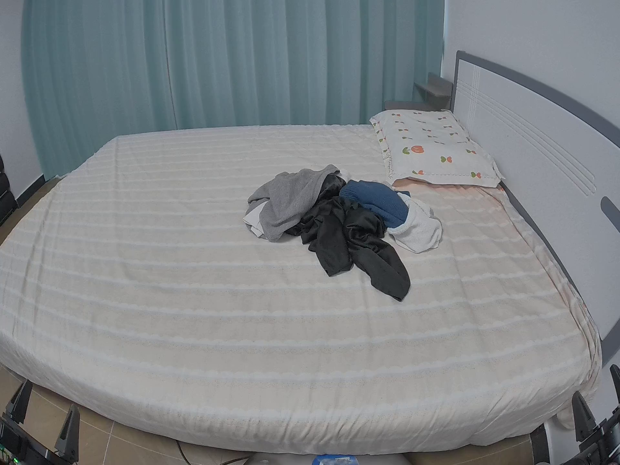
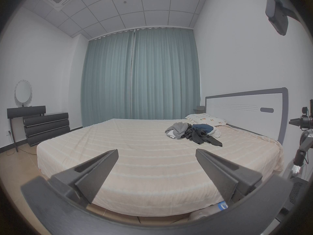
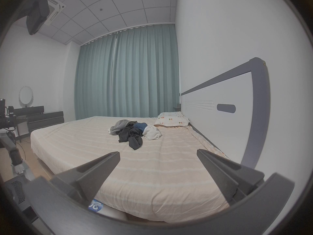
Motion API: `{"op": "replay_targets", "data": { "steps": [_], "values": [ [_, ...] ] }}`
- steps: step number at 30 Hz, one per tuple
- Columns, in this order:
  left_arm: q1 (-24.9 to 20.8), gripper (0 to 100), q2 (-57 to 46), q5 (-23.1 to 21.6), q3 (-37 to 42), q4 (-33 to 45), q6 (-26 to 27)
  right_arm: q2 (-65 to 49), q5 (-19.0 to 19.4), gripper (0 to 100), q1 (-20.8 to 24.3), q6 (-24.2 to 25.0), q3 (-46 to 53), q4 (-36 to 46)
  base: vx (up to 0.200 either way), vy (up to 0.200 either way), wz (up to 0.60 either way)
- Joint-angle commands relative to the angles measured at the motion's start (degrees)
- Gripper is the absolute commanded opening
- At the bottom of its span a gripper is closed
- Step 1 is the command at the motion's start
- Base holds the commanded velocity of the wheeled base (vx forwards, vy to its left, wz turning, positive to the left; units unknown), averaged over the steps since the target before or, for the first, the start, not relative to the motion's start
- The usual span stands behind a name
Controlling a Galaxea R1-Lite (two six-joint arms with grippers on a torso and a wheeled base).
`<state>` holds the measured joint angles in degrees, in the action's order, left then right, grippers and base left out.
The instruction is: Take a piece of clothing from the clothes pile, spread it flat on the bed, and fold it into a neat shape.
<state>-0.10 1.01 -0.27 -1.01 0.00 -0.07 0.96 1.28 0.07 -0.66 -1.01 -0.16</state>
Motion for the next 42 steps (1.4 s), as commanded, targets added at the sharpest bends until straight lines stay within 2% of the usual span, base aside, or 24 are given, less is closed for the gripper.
{"op": "replay_targets", "data": {
  "steps": [1,6,8,10,11,15,17,21,23,24,26,27,28,29,31,35,38,42],
  "values": [
    [0.01,100,-0.84,0.00,0.92,0.00,-0.01,-0.17,0.04,100,-0.07,-0.13,0.92,-0.02,0.000,0.000,0.00],
    [0.01,100,-0.84,0.00,0.92,0.00,-0.01,0.27,0.39,100,0.19,-1.80,0.84,-0.11,0.000,0.000,0.00],
    [0.01,100,-0.84,0.00,0.92,0.00,-0.01,1.23,1.18,100,0.37,-0.92,-2.77,-0.98,0.000,0.000,0.00],
    [0.01,100,-0.84,0.00,0.92,0.00,-0.01,6.95,2.50,100,0.37,1.63,-12.96,0.51,0.000,0.000,0.00],
    [0.01,100,-0.84,0.00,0.92,0.00,-0.01,9.32,2.94,100,0.45,1.63,-14.81,1.74,0.000,0.000,0.00],
    [0.01,100,-0.84,0.00,0.92,0.00,-0.01,21.45,7.42,100,0.81,-4.00,-15.69,3.94,0.000,0.000,0.00],
    [0.01,100,-0.84,0.00,0.92,0.00,-0.01,31.03,9.35,100,0.72,-3.30,-16.21,2.80,0.000,0.000,0.00],
    [0.01,100,-0.84,0.00,0.92,0.00,-0.01,49.31,9.97,100,1.25,2.42,-17.88,-6.08,0.000,0.000,0.00],
    [0.01,100,-0.84,0.00,0.92,0.00,-0.01,63.72,9.97,100,1.25,5.67,-19.12,-17.51,0.000,0.000,0.00],
    [0.01,100,-0.84,0.00,0.92,0.00,-0.01,66.36,9.97,100,1.25,6.02,-19.29,-19.62,0.000,0.000,0.00],
    [0.01,100,-0.84,0.00,0.92,0.00,-0.01,80.42,9.18,100,1.77,6.37,-21.05,-30.25,0.000,0.000,0.00],
    [0.01,100,-0.84,0.00,0.92,0.00,-0.01,80.42,9.18,100,1.77,6.37,-21.05,-30.25,0.000,0.000,0.00],
    [0.01,100,-0.84,0.00,0.92,0.00,-0.01,87.63,8.30,100,2.65,6.90,-22.63,-35.17,0.000,0.000,0.00],
    [0.01,100,-0.84,0.00,0.92,0.00,-0.01,87.63,8.30,100,2.65,6.90,-22.63,-35.17,0.000,0.000,0.00],
    [0.01,100,-0.84,0.00,0.92,0.00,-0.01,98.97,4.52,100,4.06,8.22,-27.82,-39.74,0.000,0.000,0.00],
    [0.01,100,-0.84,0.00,0.92,0.00,-0.01,110.66,1.53,100,5.55,11.38,-37.48,-40.45,0.000,0.000,0.00],
    [0.01,100,-0.84,0.00,0.92,0.00,-0.01,122.00,-0.05,100,6.78,16.48,-49.70,-39.39,0.000,0.000,0.00],
    [0.01,100,-0.84,0.00,0.92,0.00,-0.01,131.31,-1.19,100,8.19,17.88,-60.07,-37.46,0.000,0.000,0.00]
  ]
}}
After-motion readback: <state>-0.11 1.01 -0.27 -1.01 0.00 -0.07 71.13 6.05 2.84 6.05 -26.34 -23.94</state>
